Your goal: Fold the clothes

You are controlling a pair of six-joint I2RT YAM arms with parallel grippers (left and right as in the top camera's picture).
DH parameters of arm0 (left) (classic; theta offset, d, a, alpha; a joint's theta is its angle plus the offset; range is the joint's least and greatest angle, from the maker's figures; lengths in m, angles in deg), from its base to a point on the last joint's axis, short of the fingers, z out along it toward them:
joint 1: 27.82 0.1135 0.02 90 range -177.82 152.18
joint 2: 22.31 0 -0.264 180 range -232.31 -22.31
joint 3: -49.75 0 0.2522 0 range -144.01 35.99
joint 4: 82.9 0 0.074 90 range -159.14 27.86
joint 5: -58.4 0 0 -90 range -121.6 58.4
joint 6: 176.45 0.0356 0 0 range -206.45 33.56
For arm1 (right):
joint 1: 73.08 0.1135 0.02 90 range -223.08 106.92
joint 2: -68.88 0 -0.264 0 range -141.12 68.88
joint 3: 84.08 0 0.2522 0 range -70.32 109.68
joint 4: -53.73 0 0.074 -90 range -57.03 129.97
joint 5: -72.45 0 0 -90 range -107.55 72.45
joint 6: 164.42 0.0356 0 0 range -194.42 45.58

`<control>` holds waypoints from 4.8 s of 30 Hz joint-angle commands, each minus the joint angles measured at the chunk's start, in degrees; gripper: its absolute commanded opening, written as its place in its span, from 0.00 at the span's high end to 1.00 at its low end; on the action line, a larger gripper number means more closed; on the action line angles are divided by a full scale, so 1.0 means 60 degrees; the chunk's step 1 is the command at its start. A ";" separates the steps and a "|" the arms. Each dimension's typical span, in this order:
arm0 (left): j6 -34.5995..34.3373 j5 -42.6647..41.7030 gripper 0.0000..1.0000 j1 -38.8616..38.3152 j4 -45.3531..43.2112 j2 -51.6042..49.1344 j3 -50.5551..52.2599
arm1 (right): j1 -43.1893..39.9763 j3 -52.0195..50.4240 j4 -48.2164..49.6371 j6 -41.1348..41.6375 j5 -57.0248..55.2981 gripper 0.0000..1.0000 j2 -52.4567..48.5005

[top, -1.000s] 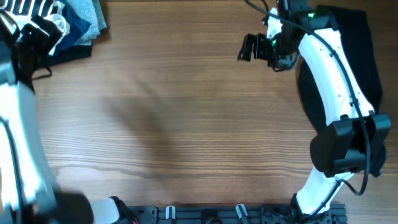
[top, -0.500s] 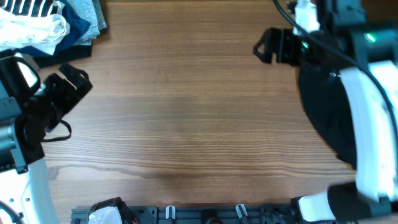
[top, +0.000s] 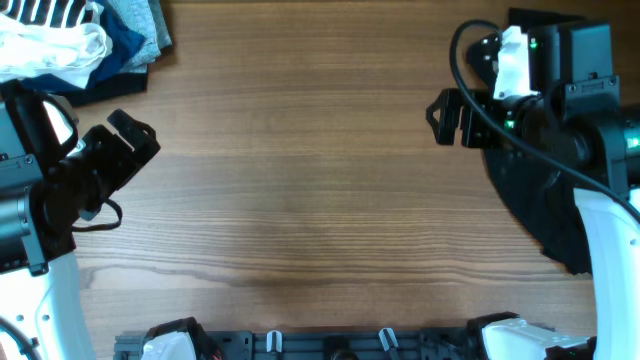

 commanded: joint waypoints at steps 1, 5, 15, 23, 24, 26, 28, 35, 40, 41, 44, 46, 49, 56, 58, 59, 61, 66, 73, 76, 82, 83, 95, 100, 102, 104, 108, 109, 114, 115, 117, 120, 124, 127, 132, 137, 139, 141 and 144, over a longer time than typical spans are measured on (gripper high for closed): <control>-0.0087 -0.0080 0.00 -0.0040 -0.0025 -0.0055 0.0033 | 0.0015 -0.0055 0.0117 0.1246 -0.0357 0.00 -0.0033; -0.0087 -0.0080 0.00 -0.0040 -0.0025 -0.0055 0.0033 | 0.0015 -0.0055 0.0015 0.3730 0.0138 0.00 -0.0033; -0.0087 -0.0080 0.00 -0.0040 -0.0025 -0.0055 0.0033 | 0.0015 -0.0055 -0.0102 0.4575 -0.0503 0.00 -0.0033; -0.0087 -0.0080 0.00 -0.0040 -0.0025 -0.0055 0.0033 | 0.0015 -0.0102 -0.0026 0.4080 -0.1035 0.00 -0.0109; -0.0087 -0.0080 0.00 -0.0040 -0.0025 -0.0055 0.0033 | 0.0015 -0.0153 0.0047 0.4080 -0.1169 0.00 -0.0040; -0.0087 -0.0084 0.00 -0.0040 -0.0025 -0.0055 0.0033 | 0.0015 -0.0441 0.0353 0.4080 -0.1497 0.00 0.0186; -0.0087 -0.0080 0.00 -0.0040 -0.0025 -0.0055 0.0033 | 0.0015 -0.1100 0.1016 0.4044 -0.1690 0.00 0.0634; -0.0087 -0.0080 0.00 -0.0040 -0.0025 -0.0055 0.0033 | 0.0011 -0.4965 0.4331 0.2845 -0.1654 0.00 0.2973; -0.0091 -0.0080 0.00 -0.0040 -0.0025 -0.0055 0.0033 | -0.0375 -0.8080 0.6564 0.2510 -0.1617 0.00 0.4634; -0.0087 -0.0080 0.00 -0.0040 -0.0025 -0.0055 0.0033 | -0.0514 -0.8830 0.7129 0.2521 -0.1566 0.00 0.5078; -0.0087 -0.0080 0.00 -0.0040 -0.0025 -0.0055 0.0033 | -0.0798 -1.0455 0.8535 0.2539 -0.1282 0.00 0.6113; -0.0087 -0.0080 0.00 -0.0040 -0.0025 -0.0055 0.0033 | -0.0965 -1.1577 0.9555 0.2532 -0.1042 0.00 0.6878; -0.0087 -0.0080 0.00 -0.0040 -0.0025 -0.0055 0.0033 | -0.1024 -1.2932 1.0666 0.2335 -0.0889 0.00 0.7905; -0.0087 -0.0080 0.00 -0.0040 -0.0025 -0.0055 0.0033 | -0.1024 -1.5209 1.2418 0.2106 -0.0892 0.00 1.0054; -0.0087 -0.0080 0.00 -0.0040 -0.0025 -0.0055 0.0033 | -0.1024 -1.5584 1.2484 0.2091 -0.0889 0.00 1.0641; -0.0087 -0.0080 0.00 -0.0040 -0.0025 -0.0055 0.0033 | -0.1024 -1.5755 1.2488 0.2120 -0.0882 0.00 1.0918; -0.0087 -0.0080 0.00 -0.0040 -0.0025 -0.0055 0.0033 | -0.1024 -1.6047 1.2528 0.2109 -0.0852 0.00 1.1333; -0.0087 -0.0080 0.00 -0.0040 -0.0025 -0.0055 0.0033 | -0.1035 -1.6830 1.2630 0.1785 -0.0856 0.00 1.2422; -0.0087 -0.0080 0.00 -0.0040 -0.0025 -0.0055 0.0033 | -0.1402 -1.7424 1.3213 0.1355 -0.0248 0.00 1.3384; -0.0087 -0.0080 0.00 -0.0040 -0.0025 -0.0055 0.0033 | -0.1530 -1.7424 1.3231 0.1370 -0.0248 0.00 1.3387; -0.0087 -0.0080 0.00 -0.0040 -0.0025 -0.0055 0.0033 | -0.2146 -1.7424 1.3220 0.1381 -0.0284 0.00 1.3387; -0.0087 -0.0080 0.00 -0.0040 -0.0025 -0.0055 0.0033 | -0.2222 -1.7424 1.3220 0.1392 -0.0284 0.00 1.3387; -0.0087 -0.0080 0.00 -0.0040 -0.0025 -0.0055 0.0033 | -0.2266 -1.7424 1.3216 0.1392 -0.0288 0.00 1.3380; -0.0087 -0.0080 0.00 -0.0040 -0.0025 -0.0055 0.0033 | -0.2266 -1.7424 1.3220 0.1392 -0.0288 0.00 1.3380; -0.0087 -0.0080 0.00 -0.0040 -0.0025 -0.0055 0.0033 | -0.2266 -1.7424 1.3220 0.1388 -0.0288 0.00 1.3380; -0.0087 -0.0080 0.00 -0.0040 -0.0025 -0.0055 0.0033 | -0.2266 -1.7424 1.3216 0.1388 -0.0288 0.00 1.3380; -0.0087 -0.0080 0.00 -0.0040 -0.0025 -0.0055 0.0033 | -0.2266 -1.7424 1.3220 0.1392 -0.0288 0.00 1.3380; -0.0087 -0.0080 0.00 -0.0040 -0.0025 -0.0055 0.0033 | -0.2266 -1.7424 1.3216 0.1392 -0.0288 0.00 1.3380; -0.0087 -0.0080 0.00 -0.0040 -0.0025 -0.0055 0.0033 | -0.2266 -1.7424 1.3220 0.1388 -0.0288 0.00 1.3380; -0.0087 -0.0080 0.00 -0.0040 -0.0025 -0.0055 0.0033 | -0.2266 -1.7424 1.3216 0.1392 -0.0288 0.00 1.3380; -0.0087 -0.0080 0.00 -0.0044 -0.0015 -0.0055 0.0033 | -0.2266 -1.7424 1.3216 0.1384 -0.0288 0.00 1.3380; -0.0087 -0.0084 0.00 -0.0040 0.0237 -0.0055 0.0033 | -0.2266 -1.7424 1.3216 0.1388 -0.0288 0.00 1.3380; -0.0135 -0.0127 0.00 -0.0044 0.0361 -0.0007 0.0033 | -0.2266 -1.7424 1.3216 0.1388 -0.0288 0.00 1.3380; -0.0120 -0.0055 0.00 -0.0368 -0.0109 0.0164 0.0222 | -0.2266 -1.7424 1.3216 0.1388 -0.0288 0.00 1.3380; -0.0124 0.0248 0.00 -0.1319 -0.2186 0.1151 0.1912 | -0.2266 -1.7424 1.3220 0.1392 -0.0288 0.00 1.3380; -0.0127 0.0240 0.00 -0.1840 -0.4422 0.2728 0.5053 | -0.2266 -1.7424 1.3216 0.1392 -0.0288 0.00 1.3380; -0.0135 0.0233 0.00 -0.1858 -0.5541 0.3570 0.6754 | -0.2266 -1.7424 1.3220 0.1392 -0.0288 0.00 1.3380; -0.0131 0.0135 0.00 -0.1854 -0.6699 0.4353 0.8182 | -0.2266 -1.7424 1.3220 0.1392 -0.0288 0.00 1.3380; -0.0131 0.0098 0.00 -0.1872 -0.8375 0.5497 1.0043 | -0.2266 -1.7424 1.3216 0.1392 -0.0288 0.00 1.3380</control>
